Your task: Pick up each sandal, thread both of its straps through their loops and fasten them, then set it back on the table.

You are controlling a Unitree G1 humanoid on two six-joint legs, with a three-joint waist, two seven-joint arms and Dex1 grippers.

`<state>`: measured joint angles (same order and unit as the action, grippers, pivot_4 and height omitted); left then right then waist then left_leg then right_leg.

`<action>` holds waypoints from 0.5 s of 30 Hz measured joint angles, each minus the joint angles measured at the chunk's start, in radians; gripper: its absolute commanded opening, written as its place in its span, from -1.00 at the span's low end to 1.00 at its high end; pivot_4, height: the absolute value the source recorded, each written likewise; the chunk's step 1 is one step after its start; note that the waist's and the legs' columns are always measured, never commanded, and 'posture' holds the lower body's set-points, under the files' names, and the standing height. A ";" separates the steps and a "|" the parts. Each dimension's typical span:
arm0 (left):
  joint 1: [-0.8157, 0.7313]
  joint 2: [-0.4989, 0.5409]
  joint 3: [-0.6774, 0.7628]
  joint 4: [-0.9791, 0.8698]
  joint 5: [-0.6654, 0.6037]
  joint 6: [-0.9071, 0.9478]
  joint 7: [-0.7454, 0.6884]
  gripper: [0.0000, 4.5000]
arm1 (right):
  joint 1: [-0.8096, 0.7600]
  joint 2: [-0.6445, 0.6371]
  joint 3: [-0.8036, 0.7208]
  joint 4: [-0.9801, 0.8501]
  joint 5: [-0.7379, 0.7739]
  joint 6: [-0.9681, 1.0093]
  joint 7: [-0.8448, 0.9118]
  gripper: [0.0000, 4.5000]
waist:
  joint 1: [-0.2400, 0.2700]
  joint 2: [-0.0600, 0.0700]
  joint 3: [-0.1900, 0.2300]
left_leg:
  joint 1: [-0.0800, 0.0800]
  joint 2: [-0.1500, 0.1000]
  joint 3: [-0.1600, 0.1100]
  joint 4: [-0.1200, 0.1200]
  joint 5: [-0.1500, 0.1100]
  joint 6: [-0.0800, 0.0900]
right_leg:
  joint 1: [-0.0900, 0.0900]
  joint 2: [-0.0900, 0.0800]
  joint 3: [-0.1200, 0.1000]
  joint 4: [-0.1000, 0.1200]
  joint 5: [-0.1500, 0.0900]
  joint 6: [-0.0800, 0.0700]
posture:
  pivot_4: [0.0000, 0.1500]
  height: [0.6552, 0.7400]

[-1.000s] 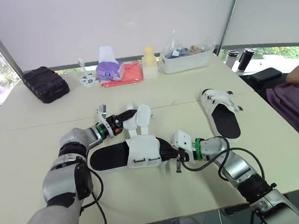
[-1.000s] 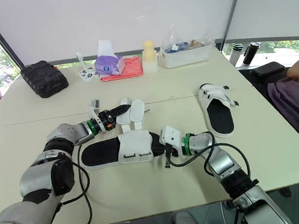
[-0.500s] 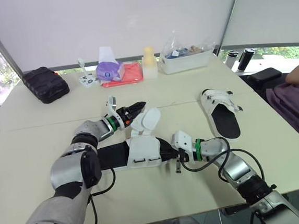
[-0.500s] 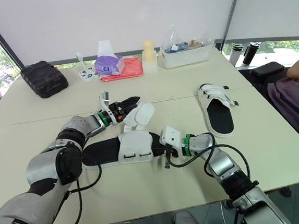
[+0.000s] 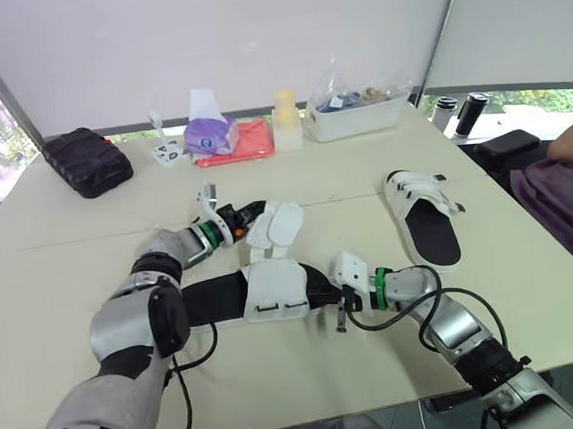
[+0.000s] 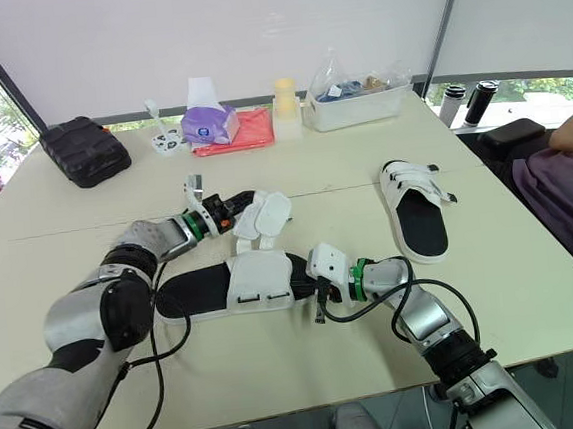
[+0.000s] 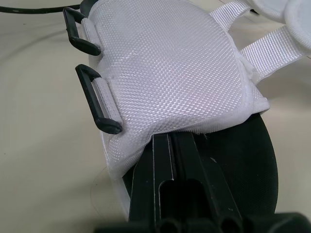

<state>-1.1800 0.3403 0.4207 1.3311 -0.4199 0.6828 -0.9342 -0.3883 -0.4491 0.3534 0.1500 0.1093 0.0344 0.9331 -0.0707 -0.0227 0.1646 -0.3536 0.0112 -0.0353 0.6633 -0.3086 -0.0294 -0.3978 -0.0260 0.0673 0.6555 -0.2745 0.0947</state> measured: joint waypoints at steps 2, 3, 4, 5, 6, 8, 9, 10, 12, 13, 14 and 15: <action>-0.001 0.029 -0.029 -0.007 0.022 0.025 -0.053 -0.97 | 0.000 0.000 0.000 0.000 0.000 -0.001 -0.001 -1.00 | 0.000 0.000 0.000 | 0.000 0.000 0.000 0.000 0.000 0.000 | 0.000 0.000 0.000 0.000 0.000 0.000 | 1.00 1.00; 0.000 0.042 -0.048 -0.010 0.039 0.037 -0.082 -0.97 | 0.001 0.000 0.000 0.000 -0.001 -0.003 -0.001 -1.00 | 0.000 0.000 0.000 | 0.000 0.000 0.000 0.000 0.000 0.000 | 0.000 0.000 0.000 0.000 0.000 0.000 | 1.00 1.00; 0.001 0.053 -0.063 -0.013 0.050 0.050 -0.110 -0.97 | 0.001 0.000 0.000 0.000 -0.003 -0.005 -0.002 -1.00 | 0.000 0.000 0.000 | 0.000 0.000 0.000 0.000 0.000 0.000 | 0.000 0.000 0.000 0.000 0.000 0.000 | 1.00 1.00; 0.006 0.066 -0.085 -0.020 0.065 0.062 -0.148 -0.97 | 0.000 0.000 0.001 0.001 -0.005 -0.009 -0.002 -1.00 | 0.000 0.000 0.000 | 0.000 0.000 0.000 0.000 0.000 0.000 | 0.000 0.000 0.000 0.000 0.000 0.000 | 1.00 1.00; 0.009 0.075 -0.097 -0.021 0.076 0.074 -0.171 -0.97 | 0.000 0.001 0.001 0.002 -0.006 -0.011 -0.002 -1.00 | -0.001 0.000 0.000 | 0.000 0.000 0.000 0.000 0.000 0.000 | 0.000 0.001 0.000 0.000 0.000 0.000 | 1.00 1.00; 0.022 0.096 -0.126 -0.030 0.095 0.093 -0.220 -0.97 | 0.001 0.003 0.001 0.003 -0.007 -0.015 -0.003 -1.00 | -0.001 0.000 0.000 | 0.000 0.000 0.000 0.000 0.000 0.000 | 0.000 0.001 0.000 0.000 0.000 0.000 | 1.00 1.00; 0.028 0.105 -0.136 -0.033 0.104 0.097 -0.239 -0.97 | 0.001 0.003 0.001 0.005 -0.007 -0.018 -0.003 -1.00 | -0.001 0.000 0.000 | 0.000 0.000 0.000 0.000 0.000 0.000 | 0.000 0.001 0.000 0.000 0.000 0.000 | 1.00 1.00; 0.031 0.116 -0.146 -0.035 0.111 0.099 -0.260 -0.97 | 0.001 0.003 0.000 0.005 -0.007 -0.020 -0.003 -1.00 | -0.001 0.000 0.000 | 0.000 0.000 0.000 0.000 0.000 0.000 | 0.000 0.001 0.000 0.000 0.000 0.000 | 1.00 1.00; 0.032 0.133 -0.164 -0.040 0.122 0.098 -0.307 -0.75 | 0.001 0.003 0.000 0.007 -0.007 -0.022 -0.003 -1.00 | -0.001 -0.001 0.000 | 0.000 0.000 0.000 0.000 0.000 0.000 | 0.000 0.001 0.000 0.000 0.000 0.000 | 1.00 1.00; 0.030 0.140 -0.172 -0.042 0.126 0.098 -0.338 -0.62 | 0.001 0.003 0.000 0.008 -0.007 -0.023 -0.003 -1.00 | -0.001 -0.001 0.000 | 0.000 0.000 0.000 0.000 0.000 0.000 | 0.000 0.001 0.000 0.000 0.000 0.000 | 1.00 1.00; 0.027 0.145 -0.177 -0.043 0.128 0.098 -0.362 -0.47 | 0.000 0.003 0.000 0.009 -0.007 -0.024 -0.003 -1.00 | 0.000 -0.001 0.000 | 0.000 0.000 0.000 0.000 0.000 0.000 | 0.000 0.001 0.000 0.000 0.000 0.000 | 1.00 1.00; 0.021 0.150 -0.182 -0.043 0.133 0.097 -0.379 -0.23 | 0.000 0.003 0.001 0.009 -0.007 -0.025 -0.003 -1.00 | 0.000 -0.001 0.000 | 0.000 0.000 0.000 0.000 0.000 0.000 | 0.000 0.001 0.000 0.000 0.000 0.000 | 1.00 1.00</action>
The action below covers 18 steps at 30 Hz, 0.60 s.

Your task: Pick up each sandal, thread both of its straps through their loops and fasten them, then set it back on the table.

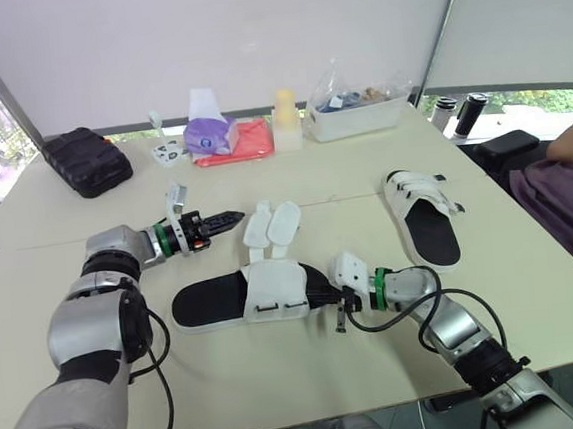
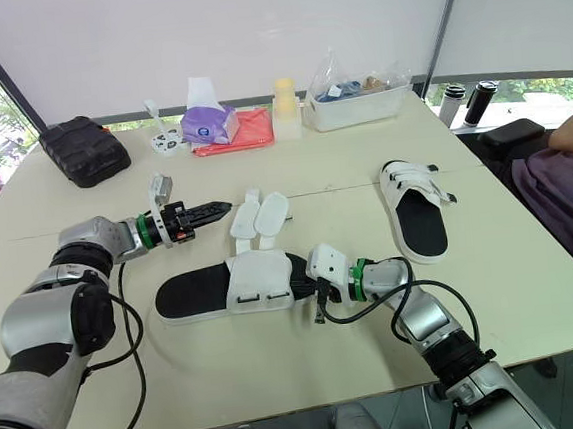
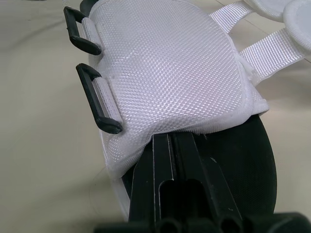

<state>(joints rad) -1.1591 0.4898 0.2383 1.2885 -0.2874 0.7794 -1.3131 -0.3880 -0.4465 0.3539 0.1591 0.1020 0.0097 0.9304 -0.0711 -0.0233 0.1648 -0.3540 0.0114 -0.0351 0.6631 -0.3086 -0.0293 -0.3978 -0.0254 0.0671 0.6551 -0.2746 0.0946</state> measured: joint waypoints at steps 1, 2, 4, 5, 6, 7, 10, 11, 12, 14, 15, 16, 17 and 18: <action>-0.007 0.001 -0.003 0.000 0.004 -0.003 -0.004 0.00 | 0.000 0.000 0.000 0.000 0.000 0.000 0.000 -1.00 | 0.000 0.000 0.000 | 0.000 0.000 0.000 0.000 0.000 0.000 | 0.000 0.000 0.000 0.000 0.000 0.000 | 1.00 1.00; -0.018 0.001 -0.010 0.000 0.013 -0.008 -0.004 0.24 | 0.000 0.000 0.000 0.001 0.000 -0.001 0.000 -1.00 | 0.000 0.000 0.000 | 0.000 0.000 0.000 0.000 0.000 0.000 | 0.000 0.000 0.000 0.000 0.000 0.000 | 1.00 1.00; -0.037 -0.007 -0.019 0.001 0.026 -0.032 0.006 0.67 | 0.000 0.000 0.000 0.001 0.000 -0.001 0.000 -1.00 | 0.000 0.000 0.000 | 0.000 0.000 0.000 0.000 0.000 0.000 | 0.000 0.000 0.000 -0.001 0.000 0.000 | 1.00 1.00; -0.042 -0.015 -0.022 0.002 0.034 -0.045 0.010 0.67 | 0.000 0.000 0.000 0.001 0.000 -0.001 0.000 -1.00 | 0.000 0.000 0.000 | 0.000 0.000 0.000 0.000 0.000 0.000 | 0.000 0.000 0.000 -0.001 0.000 0.000 | 1.00 1.00; -0.047 -0.027 -0.026 0.005 0.042 -0.062 0.017 0.67 | 0.000 0.000 0.000 0.001 0.000 -0.001 0.000 -1.00 | 0.000 0.000 0.000 | 0.000 0.000 0.000 0.000 0.000 0.000 | 0.000 0.000 0.000 -0.001 0.000 0.000 | 1.00 1.00; -0.049 -0.038 -0.028 0.007 0.048 -0.073 0.025 0.67 | 0.000 0.000 0.000 0.001 0.000 -0.001 0.000 -1.00 | 0.000 0.000 0.000 | 0.000 0.000 0.000 0.000 0.000 0.000 | 0.000 0.000 0.000 -0.001 0.000 0.000 | 1.00 1.00; -0.058 -0.069 -0.028 0.027 0.061 -0.099 0.070 0.67 | 0.001 0.001 0.000 0.001 0.000 -0.001 0.000 -1.00 | 0.000 0.000 0.000 | 0.000 0.000 0.000 0.000 0.000 0.000 | 0.000 0.000 0.000 -0.001 0.000 0.000 | 1.00 1.00; -0.060 -0.081 -0.027 0.030 0.062 -0.107 0.088 0.67 | 0.002 0.001 -0.001 0.000 0.000 -0.001 -0.001 -1.00 | 0.000 0.000 0.000 | 0.000 0.000 0.000 0.000 0.000 0.000 | 0.000 0.000 0.000 -0.001 0.000 0.000 | 1.00 1.00; -0.063 -0.092 -0.025 0.035 0.063 -0.115 0.105 0.67 | 0.003 0.001 -0.001 0.000 0.000 -0.001 -0.002 -1.00 | 0.000 0.000 0.000 | 0.000 0.000 0.000 0.000 0.000 0.000 | 0.000 0.000 0.000 -0.001 0.000 0.000 | 1.00 1.00; -0.071 -0.110 -0.021 0.042 0.063 -0.128 0.136 0.67 | 0.006 0.001 -0.001 -0.003 0.000 -0.001 -0.005 -1.00 | 0.000 0.000 0.000 | 0.000 0.000 0.000 0.000 0.000 0.000 | 0.000 0.000 0.000 -0.001 0.000 0.000 | 1.00 1.00; -0.074 -0.118 -0.015 0.045 0.063 -0.137 0.160 0.67 | 0.011 0.001 -0.001 -0.007 0.000 -0.001 -0.011 -1.00 | 0.000 0.000 0.000 | 0.000 0.000 0.000 0.000 0.000 0.000 | 0.000 0.000 0.000 -0.001 0.000 0.000 | 1.00 1.00; -0.076 -0.124 -0.010 0.046 0.062 -0.140 0.173 0.67 | 0.014 0.002 -0.001 -0.010 0.000 -0.001 -0.016 -1.00 | 0.000 0.000 0.000 | 0.000 0.000 0.000 0.000 0.000 0.000 | 0.000 0.000 0.000 -0.001 0.000 0.000 | 1.00 1.00; -0.079 -0.131 -0.005 0.048 0.062 -0.142 0.191 0.67 | 0.019 0.002 -0.002 -0.015 0.000 -0.001 -0.021 -1.00 | 0.001 0.000 0.000 | 0.000 0.000 0.000 0.000 0.000 0.000 | 0.000 0.000 0.000 -0.001 0.000 0.000 | 1.00 1.00; -0.083 -0.140 0.004 0.051 0.061 -0.149 0.207 0.67 | 0.024 0.002 -0.003 -0.019 0.000 -0.001 -0.027 -1.00 | 0.001 0.000 0.000 | 0.000 0.000 0.000 0.000 0.000 0.000 | 0.000 0.000 0.000 -0.001 0.000 0.000 | 1.00 1.00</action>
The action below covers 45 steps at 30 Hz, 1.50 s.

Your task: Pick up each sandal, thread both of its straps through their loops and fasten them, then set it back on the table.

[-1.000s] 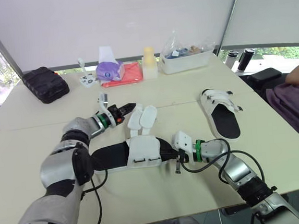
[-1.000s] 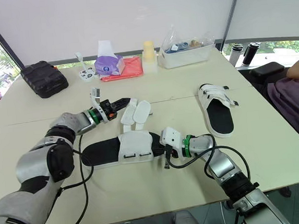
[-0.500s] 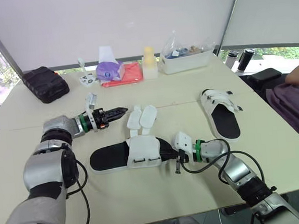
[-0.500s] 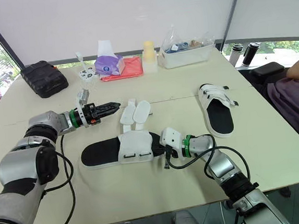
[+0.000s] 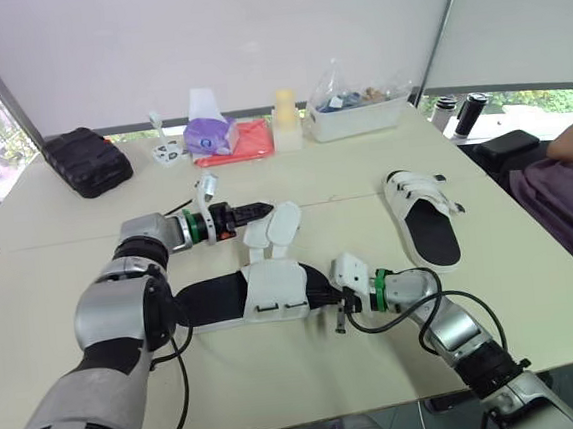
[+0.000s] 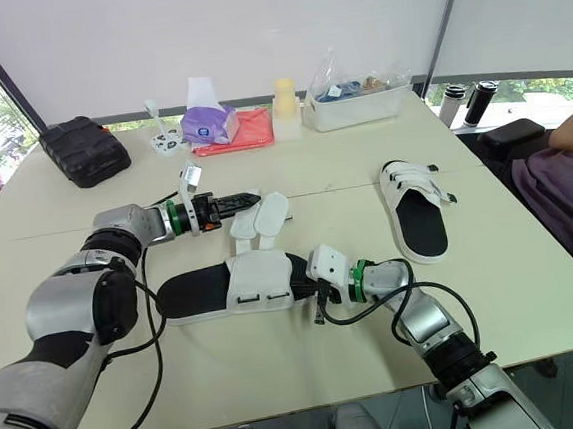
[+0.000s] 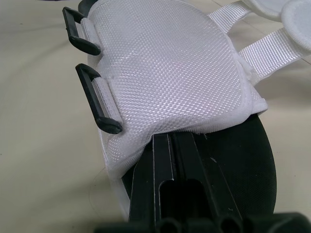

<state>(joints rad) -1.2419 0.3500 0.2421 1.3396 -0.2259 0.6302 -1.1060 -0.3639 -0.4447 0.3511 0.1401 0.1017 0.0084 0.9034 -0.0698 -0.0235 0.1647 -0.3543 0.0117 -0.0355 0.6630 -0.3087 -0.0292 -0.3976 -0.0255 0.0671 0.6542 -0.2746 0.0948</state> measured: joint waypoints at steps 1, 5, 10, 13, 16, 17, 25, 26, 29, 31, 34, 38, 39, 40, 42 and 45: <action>-0.005 -0.009 0.006 0.003 0.000 -0.006 0.010 0.57 | 0.003 0.000 0.000 -0.003 0.000 0.000 -0.005 -1.00 | 0.000 0.000 0.000 | 0.000 0.000 0.000 0.000 0.000 0.000 | 0.000 0.000 0.000 0.000 0.000 0.000 | 1.00 1.00; -0.031 -0.044 0.018 0.005 -0.001 -0.015 0.036 -0.14 | 0.020 0.000 0.000 -0.020 -0.001 0.000 -0.024 -1.00 | 0.000 0.000 0.000 | 0.000 0.000 0.000 0.000 0.000 0.000 | 0.000 0.000 0.000 -0.001 0.000 0.000 | 1.00 1.00; -0.034 -0.056 0.052 0.014 -0.003 -0.026 0.088 -0.98 | 0.029 0.000 0.000 -0.030 -0.002 0.001 -0.041 -1.00 | 0.000 0.000 0.000 | 0.000 0.000 0.000 -0.001 0.000 0.000 | 0.000 0.000 0.000 -0.001 0.000 0.000 | 1.00 1.00; -0.034 -0.055 0.072 0.015 -0.003 -0.029 0.114 -0.98 | 0.034 0.000 0.000 -0.033 -0.002 0.001 -0.045 -1.00 | 0.000 0.000 0.000 | 0.000 0.000 0.000 -0.001 0.000 0.000 | 0.000 0.000 0.000 -0.002 0.000 0.000 | 1.00 1.00; -0.034 -0.051 0.099 0.015 -0.005 -0.036 0.138 -0.98 | 0.034 0.000 0.000 -0.033 -0.002 0.001 -0.045 -1.00 | 0.000 0.000 0.000 | 0.000 0.000 0.000 -0.001 0.000 0.000 | 0.000 0.000 0.000 -0.002 0.000 0.000 | 1.00 1.00; -0.034 -0.047 0.106 0.015 -0.005 -0.046 0.145 -0.98 | 0.034 0.000 0.000 -0.033 -0.002 0.001 -0.045 -1.00 | 0.000 0.000 0.000 | 0.000 0.000 0.000 -0.001 0.000 0.000 | 0.000 0.000 0.000 -0.002 0.000 0.000 | 1.00 1.00; 0.008 -0.026 -0.054 -0.095 0.092 -0.344 -0.076 -0.98 | 0.031 0.000 0.002 -0.033 -0.010 -0.004 -0.042 -1.00 | 0.001 0.000 0.000 | -0.001 0.000 0.001 -0.002 0.000 0.000 | 0.000 0.000 0.000 -0.003 0.000 0.000 | 1.00 1.00; 0.033 -0.026 -0.075 -0.131 0.102 -0.397 -0.098 -0.98 | 0.031 0.000 0.002 -0.032 -0.010 -0.005 -0.041 -1.00 | 0.001 0.000 0.000 | 0.000 0.000 0.000 -0.002 0.000 0.000 | 0.000 -0.001 0.000 -0.003 0.000 0.000 | 1.00 1.00; 0.146 -0.020 -0.140 -0.286 0.134 -0.581 -0.124 -0.98 | 0.026 0.000 0.003 -0.025 -0.012 -0.014 -0.032 -1.00 | 0.001 0.000 0.000 | 0.000 0.001 0.001 -0.003 0.000 0.000 | 0.000 -0.001 0.001 -0.003 0.000 0.000 | 1.00 1.00; 0.253 -0.006 -0.189 -0.403 0.163 -0.756 -0.133 -0.98 | 0.021 -0.001 0.005 -0.017 -0.014 -0.023 -0.023 -1.00 | 0.001 0.001 0.000 | 0.001 0.004 0.001 -0.005 0.000 0.000 | 0.000 -0.003 0.002 -0.004 0.000 0.000 | 1.00 1.00; 0.404 0.032 -0.264 -0.509 0.240 -1.101 -0.095 -0.98 | 0.014 -0.002 0.005 -0.003 -0.019 -0.040 -0.012 -1.00 | 0.003 0.000 -0.001 | 0.001 0.004 0.001 -0.006 0.000 0.000 | 0.000 -0.005 0.002 -0.005 0.001 -0.002 | 1.00 1.00; 0.484 0.118 -0.308 -0.519 0.499 -1.719 0.147 -0.98 | 0.001 -0.002 0.005 0.027 -0.020 -0.062 -0.003 -1.00 | 0.010 -0.003 -0.003 | 0.005 0.005 0.002 -0.011 0.000 -0.001 | 0.001 -0.008 0.003 -0.009 0.004 -0.005 | 1.00 1.00; 0.484 0.142 -0.301 -0.518 0.603 -1.844 0.228 -0.98 | -0.002 -0.001 0.005 0.036 -0.020 -0.066 -0.001 -1.00 | 0.012 -0.004 -0.004 | 0.006 0.005 0.002 -0.013 0.000 -0.001 | 0.002 -0.008 0.003 -0.010 0.004 -0.005 | 1.00 1.00; 0.484 0.167 -0.295 -0.524 0.728 -1.944 0.335 -0.98 | -0.004 0.000 0.006 0.046 -0.020 -0.070 0.002 -1.00 | 0.013 -0.005 -0.006 | 0.010 0.005 0.002 -0.014 0.000 -0.001 | 0.006 -0.008 0.003 -0.011 0.004 -0.006 | 1.00 1.00; 0.478 0.249 -0.367 -0.593 1.059 -1.962 0.732 -0.98 | -0.010 0.005 0.008 0.062 -0.021 -0.076 0.005 -1.00 | 0.012 -0.005 -0.006 | 0.016 0.006 0.003 -0.017 0.000 -0.001 | 0.013 -0.008 0.004 -0.014 0.003 -0.005 | 1.00 1.00; 0.376 0.379 -0.666 -0.648 1.586 -1.653 1.532 -0.98 | -0.019 0.008 0.010 0.082 -0.022 -0.085 0.009 -1.00 | 0.011 -0.006 -0.007 | 0.017 0.006 0.003 -0.017 0.000 0.000 | 0.014 -0.007 0.003 -0.014 0.003 -0.004 | 1.00 1.00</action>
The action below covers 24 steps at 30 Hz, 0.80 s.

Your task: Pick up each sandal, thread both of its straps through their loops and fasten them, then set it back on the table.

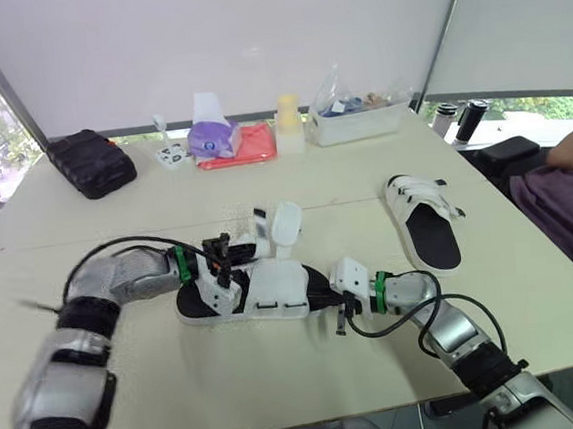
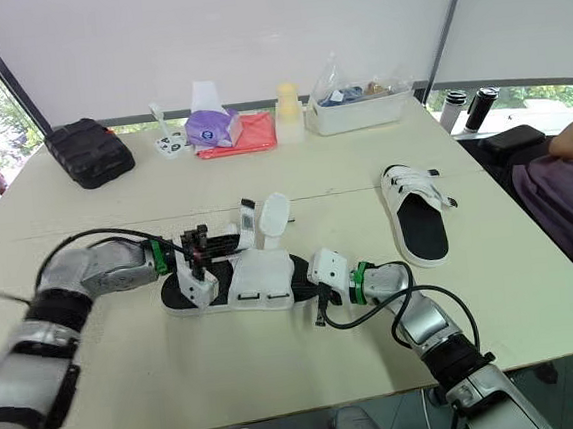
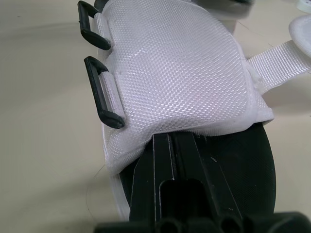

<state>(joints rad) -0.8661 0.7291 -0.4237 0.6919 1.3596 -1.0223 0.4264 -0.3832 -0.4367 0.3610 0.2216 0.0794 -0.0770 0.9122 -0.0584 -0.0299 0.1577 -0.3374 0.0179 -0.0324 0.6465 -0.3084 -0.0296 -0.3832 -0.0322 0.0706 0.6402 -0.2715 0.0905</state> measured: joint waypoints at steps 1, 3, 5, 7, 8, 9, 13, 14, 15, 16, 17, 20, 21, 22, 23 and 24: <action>-0.035 0.006 -0.072 0.016 0.091 0.076 0.166 -0.98 | -0.003 0.002 0.002 0.004 0.000 -0.001 0.001 -1.00 | -0.001 -0.001 -0.001 | 0.000 0.000 0.000 0.000 0.000 0.000 | 0.000 0.001 -0.001 0.000 0.000 0.000 | 1.00 1.00; -0.095 -0.006 -0.200 0.081 0.214 0.192 0.415 -0.98 | -0.008 0.005 0.007 0.008 -0.003 -0.006 0.002 -1.00 | -0.005 -0.001 -0.001 | 0.000 0.000 0.001 0.000 0.000 0.000 | -0.001 0.003 -0.002 0.001 0.000 0.001 | 1.00 1.00; -0.134 -0.019 -0.297 0.162 0.280 0.282 0.579 -0.98 | -0.010 0.007 0.012 0.008 -0.004 -0.015 0.001 -1.00 | -0.009 -0.002 -0.001 | -0.002 -0.002 0.002 0.000 0.000 0.000 | -0.006 0.005 -0.002 0.006 0.000 0.001 | 1.00 1.00; -0.155 -0.022 -0.365 0.222 0.316 0.344 0.691 -0.98 | -0.010 0.007 0.014 0.008 -0.004 -0.019 0.001 -1.00 | -0.009 -0.002 -0.001 | -0.002 -0.002 0.002 0.000 0.000 0.000 | -0.007 0.006 -0.002 0.006 -0.001 0.000 | 1.00 1.00; -0.163 -0.023 -0.391 0.241 0.325 0.364 0.730 -0.98 | -0.010 0.007 0.014 0.009 -0.004 -0.019 0.001 -1.00 | -0.008 -0.002 -0.001 | -0.002 -0.002 0.002 0.000 0.000 0.000 | -0.007 0.006 -0.002 0.006 -0.001 0.000 | 1.00 1.00; -0.173 -0.023 -0.413 0.254 0.328 0.378 0.762 -0.98 | -0.010 0.006 0.014 0.010 -0.004 -0.020 0.001 -1.00 | -0.007 -0.002 -0.001 | -0.002 -0.002 0.002 0.000 0.000 0.000 | -0.006 0.006 -0.002 0.006 -0.001 0.000 | 1.00 1.00; -0.208 -0.033 -0.467 0.277 0.324 0.409 0.850 -0.98 | -0.013 0.006 0.013 0.019 -0.004 -0.027 0.000 -1.00 | -0.006 -0.004 -0.002 | -0.001 -0.002 0.004 0.000 0.000 0.000 | -0.006 0.006 -0.002 0.006 -0.001 0.000 | 1.00 1.00; -0.210 -0.034 -0.473 0.280 0.321 0.417 0.867 -0.98 | -0.014 0.006 0.014 0.020 -0.004 -0.028 0.000 -1.00 | -0.007 -0.004 -0.002 | -0.001 -0.002 0.004 0.000 0.000 0.000 | -0.006 0.006 -0.002 0.006 -0.001 0.000 | 1.00 1.00; -0.210 -0.034 -0.482 0.284 0.318 0.432 0.887 -0.98 | -0.015 0.007 0.015 0.021 -0.004 -0.030 0.001 -1.00 | -0.007 -0.004 -0.002 | -0.001 -0.002 0.004 0.000 0.000 0.000 | -0.006 0.006 -0.002 0.007 -0.001 0.000 | 1.00 1.00; -0.210 -0.034 -0.491 0.289 0.316 0.454 0.910 -0.98 | -0.017 0.007 0.015 0.023 -0.004 -0.031 0.002 -1.00 | -0.007 -0.004 -0.001 | -0.001 -0.002 0.004 0.000 0.000 0.000 | -0.006 0.006 -0.002 0.007 -0.001 0.000 | 1.00 1.00; -0.210 -0.034 -0.495 0.291 0.316 0.482 0.935 -0.98 | -0.021 0.007 0.016 0.028 -0.004 -0.033 0.004 -1.00 | -0.007 -0.005 -0.001 | -0.002 -0.002 0.004 0.000 0.000 0.000 | -0.006 0.006 -0.002 0.007 -0.001 0.000 | 1.00 1.00; -0.210 -0.053 -0.499 0.318 0.314 0.601 0.997 -0.98 | -0.030 0.010 0.016 0.042 -0.004 -0.040 0.007 -1.00 | -0.007 -0.006 -0.001 | -0.002 -0.002 0.004 0.000 0.000 0.000 | -0.007 0.006 -0.002 0.007 -0.001 0.000 | 1.00 1.00; -0.210 -0.061 -0.500 0.328 0.314 0.631 1.011 -0.98 | -0.033 0.012 0.016 0.045 -0.004 -0.041 0.007 -1.00 | -0.007 -0.006 0.000 | -0.002 -0.002 0.004 0.000 0.000 0.000 | -0.007 0.007 -0.002 0.007 -0.001 0.000 | 1.00 1.00; -0.210 -0.067 -0.503 0.339 0.313 0.660 1.022 -0.98 | -0.036 0.015 0.017 0.050 -0.004 -0.042 0.007 -1.00 | -0.009 -0.006 0.000 | -0.002 -0.002 0.005 0.000 0.000 0.000 | -0.007 0.007 -0.002 0.007 -0.001 0.000 | 1.00 1.00; -0.210 -0.068 -0.506 0.347 0.313 0.678 1.029 -0.98 | -0.037 0.018 0.017 0.054 -0.004 -0.044 0.007 -1.00 | -0.010 -0.006 0.000 | -0.002 -0.002 0.005 0.000 0.000 0.000 | -0.007 0.007 -0.002 0.008 -0.001 0.000 | 1.00 1.00; -0.210 -0.068 -0.507 0.355 0.312 0.690 1.037 -0.98 | -0.040 0.020 0.017 0.058 -0.004 -0.047 0.008 -1.00 | -0.011 -0.006 0.000 | -0.002 -0.002 0.005 0.000 0.000 0.000 | -0.008 0.007 -0.002 0.008 -0.001 0.000 | 1.00 1.00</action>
<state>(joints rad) -1.0766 0.6609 -0.9305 1.0472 1.6714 -0.3323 1.4632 -0.4229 -0.4168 0.3780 0.2792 0.0750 -0.1242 0.9199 -0.0690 -0.0360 0.1576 -0.3396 0.0158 -0.0275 0.6468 -0.3083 -0.0297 -0.3908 -0.0249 0.0684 0.6478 -0.2720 0.0909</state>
